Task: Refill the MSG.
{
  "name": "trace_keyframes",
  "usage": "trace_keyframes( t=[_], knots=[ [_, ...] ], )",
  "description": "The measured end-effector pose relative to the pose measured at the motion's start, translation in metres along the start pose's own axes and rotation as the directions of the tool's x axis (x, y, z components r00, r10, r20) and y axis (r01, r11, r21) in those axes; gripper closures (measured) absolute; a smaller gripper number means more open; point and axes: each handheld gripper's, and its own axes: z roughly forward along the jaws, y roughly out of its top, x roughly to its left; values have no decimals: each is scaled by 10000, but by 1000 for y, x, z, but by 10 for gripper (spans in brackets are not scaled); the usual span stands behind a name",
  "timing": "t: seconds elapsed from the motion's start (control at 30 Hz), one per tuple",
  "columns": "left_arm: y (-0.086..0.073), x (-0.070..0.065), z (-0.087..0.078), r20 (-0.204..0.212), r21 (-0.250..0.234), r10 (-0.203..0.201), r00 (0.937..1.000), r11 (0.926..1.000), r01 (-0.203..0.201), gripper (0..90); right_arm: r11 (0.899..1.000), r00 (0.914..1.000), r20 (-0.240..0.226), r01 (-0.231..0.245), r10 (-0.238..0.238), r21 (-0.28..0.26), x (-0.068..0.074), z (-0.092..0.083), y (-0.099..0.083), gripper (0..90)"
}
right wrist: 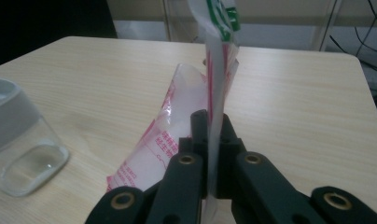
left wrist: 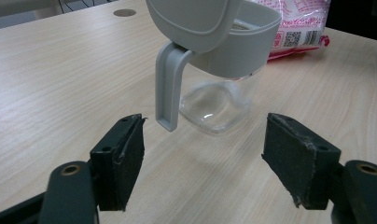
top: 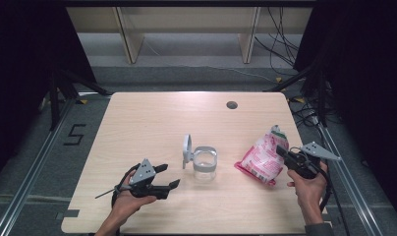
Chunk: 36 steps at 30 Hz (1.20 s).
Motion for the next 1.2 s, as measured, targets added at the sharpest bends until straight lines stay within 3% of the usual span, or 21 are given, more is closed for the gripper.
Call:
trace_keyframes(
  t=[0.03,0.1,0.13,0.3,0.43,0.47,0.5,0.7,0.73,0.77,0.83,0.9,1.07,1.2],
  knots=[
    [0,0,0,-94,-98,-60,9999,9999,59,294,9993,9993,-176,340,-343,-158,3,-1,4,900],
    [0,0,-2,-158,-124,-97,9998,9999,95,294,9984,9985,-177,505,-510,-257,5,-1,6,900],
    [0,0,-2,-164,-121,-40,9999,9999,38,293,9995,9994,-180,285,-287,-99,12,-4,8,900],
    [0,-3,-2,-81,-120,77,9999,9999,-78,290,9956,9952,-421,869,-883,-347,24,-6,16,900],
    [0,-4,-2,-41,-179,56,10000,9998,-57,291,9939,9936,-497,993,-1016,-478,32,-8,20,900],
    [0,-3,-2,-47,-166,69,10000,9998,-70,291,9942,9924,-699,980,-1009,-443,35,-8,22,900],
    [0,-3,-2,-55,-159,71,10000,9998,-72,291,9916,9898,-680,1222,-1249,-431,37,-9,24,900],
    [0,-6,-1,-29,-109,18,10000,9999,-19,290,9844,9810,-910,1667,-1712,-555,46,-10,32,900],
    [0,-7,-1,-8,-182,-11,10000,9998,10,291,9868,9839,-814,1563,-1593,-418,49,-11,33,900],
    [0,-7,-1,-26,-288,35,10000,9996,-35,295,9788,9751,-941,1957,-2008,-612,50,-11,36,900],
    [3,-11,-3,-124,-461,-15,9999,9989,9,298,9832,9785,-1020,1748,-1794,-527,53,-11,37,900],
    [4,-15,-3,-167,-570,53,9998,9984,-62,298,9793,9755,-949,1936,-1987,-597,55,-12,39,900],
    [5,-28,-1,139,-676,159,9998,9976,-150,293,9810,9765,-1025,1837,-1894,-625,63,-18,45,900],
    [4,-40,4,380,-532,345,9987,9981,-325,293,9703,9663,-1076,2248,-2338,-898,63,-21,51,900]
  ],
)
